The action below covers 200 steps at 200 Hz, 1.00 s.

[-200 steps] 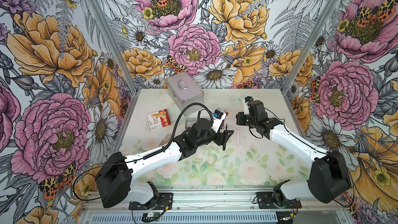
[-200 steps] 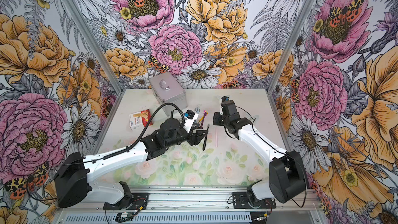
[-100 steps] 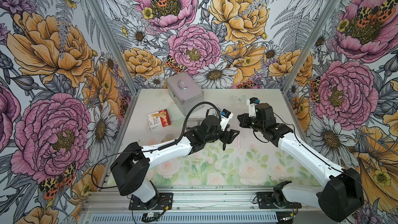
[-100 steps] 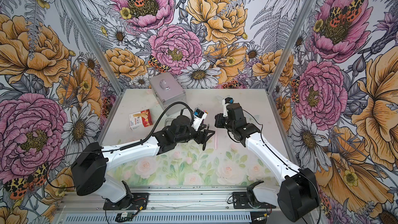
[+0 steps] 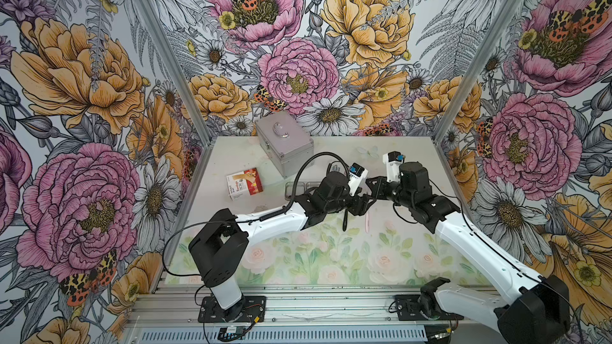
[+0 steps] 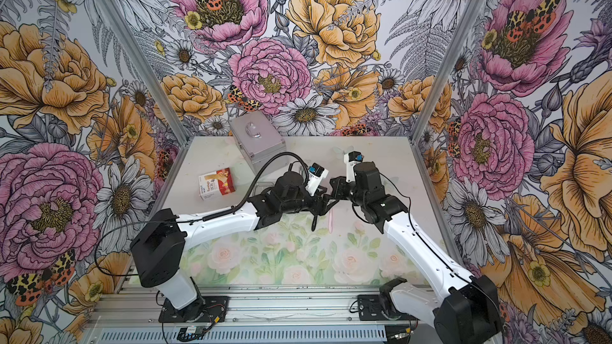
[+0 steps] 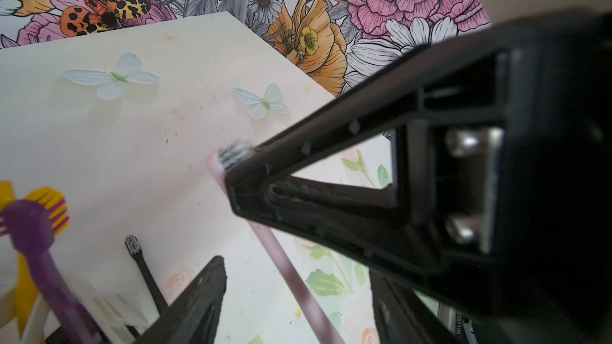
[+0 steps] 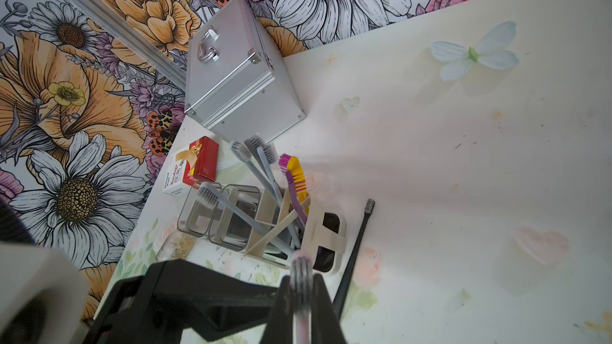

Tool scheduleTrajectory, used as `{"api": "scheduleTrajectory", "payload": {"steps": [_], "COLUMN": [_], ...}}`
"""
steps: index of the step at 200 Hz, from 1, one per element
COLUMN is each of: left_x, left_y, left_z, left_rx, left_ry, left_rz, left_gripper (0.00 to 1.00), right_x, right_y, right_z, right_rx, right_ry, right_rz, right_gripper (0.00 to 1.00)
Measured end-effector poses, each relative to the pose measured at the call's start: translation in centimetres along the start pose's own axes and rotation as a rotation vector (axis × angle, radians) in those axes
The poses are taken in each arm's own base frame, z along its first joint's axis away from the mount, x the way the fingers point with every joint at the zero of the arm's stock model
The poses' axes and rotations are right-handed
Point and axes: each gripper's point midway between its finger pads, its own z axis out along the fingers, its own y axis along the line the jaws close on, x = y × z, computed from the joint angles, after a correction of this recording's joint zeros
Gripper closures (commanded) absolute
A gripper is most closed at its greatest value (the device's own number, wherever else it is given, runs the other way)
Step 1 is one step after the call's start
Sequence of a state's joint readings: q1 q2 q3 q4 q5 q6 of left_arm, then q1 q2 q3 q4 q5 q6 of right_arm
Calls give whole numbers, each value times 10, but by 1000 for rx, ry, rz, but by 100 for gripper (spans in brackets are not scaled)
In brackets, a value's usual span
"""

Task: Place the toothbrush into the toothbrush holder
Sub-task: Pick up the toothbrush from the center of the board.

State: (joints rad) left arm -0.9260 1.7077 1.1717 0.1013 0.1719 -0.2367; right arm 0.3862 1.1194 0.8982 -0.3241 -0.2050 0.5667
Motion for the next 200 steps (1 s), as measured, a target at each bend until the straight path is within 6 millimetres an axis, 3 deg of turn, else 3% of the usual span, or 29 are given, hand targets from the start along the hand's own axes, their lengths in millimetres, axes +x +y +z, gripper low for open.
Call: {"api": "scheduleTrajectory", "payload": {"steps": [33,119,138,165,200], "left_x": [3,-1,-3,-6,-10], "left_y": [2,3,5,9,13], "left_z": [4,4,4,4,4], "left_rx": [-2,0,-3,-17,-8], "left_ry": [9,-6,-10,-14,-25], "left_rz": [-2,7,5,0,-7], "left_gripper": [38,69,77,100,100], "right_x": [-1,3,3,3,1], "right_y": [4,7,7,8,13], "right_z": [-7,-8,-8,-11,-18], "right_rx": [-19,-36,-39,-41,-61], "right_ry": [-13,3,5,2,-9], "right_rz": [-3,-2,-2,-2,-11], "right_gripper": [100,100,100,100,100]}}
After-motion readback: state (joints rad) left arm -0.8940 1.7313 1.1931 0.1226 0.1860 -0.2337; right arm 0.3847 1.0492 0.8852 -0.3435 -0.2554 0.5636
